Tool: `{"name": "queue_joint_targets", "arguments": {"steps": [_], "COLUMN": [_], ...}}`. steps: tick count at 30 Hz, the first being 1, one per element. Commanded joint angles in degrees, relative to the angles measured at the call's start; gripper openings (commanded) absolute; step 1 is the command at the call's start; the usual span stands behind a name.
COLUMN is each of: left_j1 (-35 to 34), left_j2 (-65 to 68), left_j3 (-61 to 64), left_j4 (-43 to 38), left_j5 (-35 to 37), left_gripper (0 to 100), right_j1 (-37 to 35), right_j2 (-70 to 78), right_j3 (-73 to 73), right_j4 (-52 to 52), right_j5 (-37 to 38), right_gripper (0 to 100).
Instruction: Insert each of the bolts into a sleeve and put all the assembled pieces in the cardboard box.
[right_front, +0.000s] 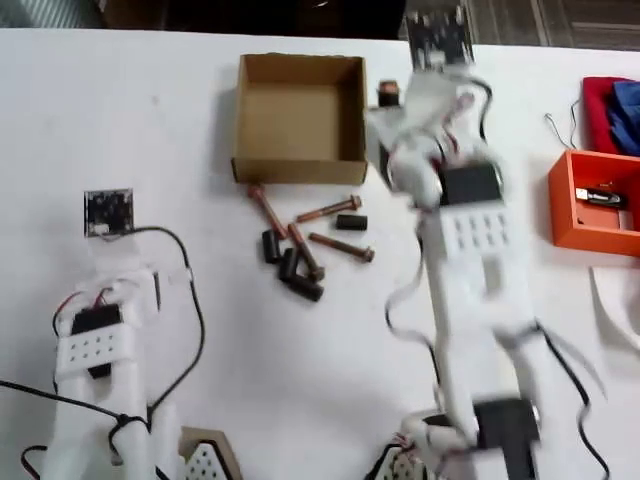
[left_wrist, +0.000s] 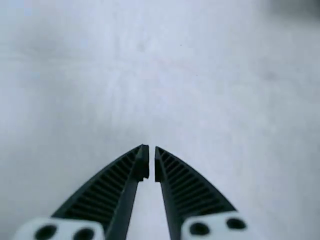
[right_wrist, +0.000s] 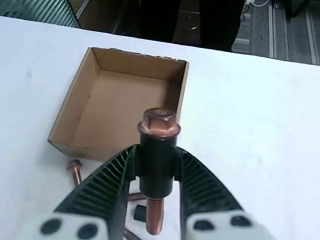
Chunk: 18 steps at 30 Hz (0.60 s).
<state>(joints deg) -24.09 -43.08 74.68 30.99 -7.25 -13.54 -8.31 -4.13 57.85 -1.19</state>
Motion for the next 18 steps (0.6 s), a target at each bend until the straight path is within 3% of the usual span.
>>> {"name": "queue_joint_targets", "arguments": {"steps": [1, 13, 18], "left_j1": [-0.2, 3.1, 3.2], "left_j2": [-0.2, -0.2, -0.2], "left_j3": [0.1, 2.7, 3.2], "left_j4": [-1.5, -4.0, -4.3], "left_j5": [-0.5, -0.6, -0.7], "left_gripper": [5, 5, 5], "right_j1": [0.1, -2.3, -3.0], "right_j2": [12.9, 60.6, 70.5], "right_j3": [-15.9, -67.6, -77.3], "right_j4": [0.3, 5.7, 6.7], "right_j5": [-3.0, -2.9, -2.9], "right_gripper": [2.0, 2.0, 2.0]}}
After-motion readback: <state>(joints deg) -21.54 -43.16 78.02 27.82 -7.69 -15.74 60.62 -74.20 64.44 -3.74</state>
